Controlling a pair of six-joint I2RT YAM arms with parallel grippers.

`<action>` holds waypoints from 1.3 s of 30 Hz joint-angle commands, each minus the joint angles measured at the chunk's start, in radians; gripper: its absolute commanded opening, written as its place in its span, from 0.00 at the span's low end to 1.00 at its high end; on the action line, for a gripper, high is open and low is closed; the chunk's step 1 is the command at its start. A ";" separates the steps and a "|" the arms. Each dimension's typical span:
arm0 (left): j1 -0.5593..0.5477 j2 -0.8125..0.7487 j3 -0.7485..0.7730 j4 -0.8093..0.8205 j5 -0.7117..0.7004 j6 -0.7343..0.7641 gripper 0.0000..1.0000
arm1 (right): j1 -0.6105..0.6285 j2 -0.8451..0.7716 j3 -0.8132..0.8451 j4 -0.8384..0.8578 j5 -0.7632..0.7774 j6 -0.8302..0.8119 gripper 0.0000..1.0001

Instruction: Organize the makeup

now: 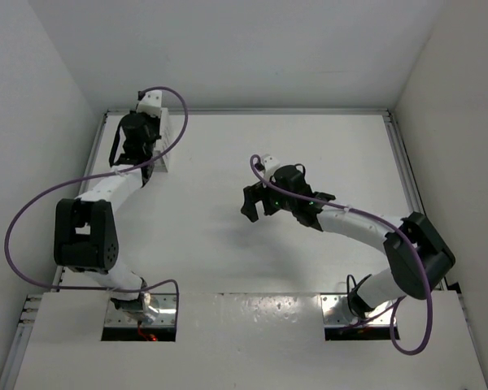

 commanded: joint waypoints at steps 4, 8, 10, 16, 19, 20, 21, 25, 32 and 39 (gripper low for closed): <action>0.044 0.115 0.049 0.139 -0.050 0.027 0.00 | 0.000 -0.048 -0.007 -0.029 0.021 -0.049 1.00; 0.066 0.172 0.031 0.221 -0.073 0.052 0.00 | 0.001 -0.059 -0.010 -0.041 0.032 -0.064 1.00; 0.075 0.186 0.022 0.231 -0.062 0.052 0.00 | -0.002 -0.065 -0.013 -0.047 0.035 -0.067 1.00; 0.086 0.186 0.040 0.154 -0.030 0.033 0.49 | -0.003 -0.090 -0.012 -0.077 0.059 -0.090 1.00; 0.086 0.150 0.078 0.058 -0.012 -0.013 0.62 | -0.002 -0.097 0.011 -0.115 0.076 -0.098 1.00; 0.095 0.138 0.078 0.035 -0.012 -0.025 0.64 | -0.002 -0.099 0.022 -0.167 0.085 -0.098 1.00; 0.095 0.108 0.092 0.010 0.002 -0.049 0.64 | -0.003 -0.107 0.027 -0.178 0.092 -0.101 1.00; 0.118 0.004 0.132 -0.128 0.002 -0.120 0.67 | -0.003 -0.162 0.024 -0.242 0.142 -0.104 1.00; 0.202 -0.248 0.161 -0.404 -0.048 -0.163 0.76 | -0.069 -0.347 -0.025 -0.498 0.250 -0.070 1.00; 0.254 -0.434 0.045 -0.691 -0.087 -0.163 0.78 | -0.239 -0.640 -0.168 -0.660 0.441 0.048 1.00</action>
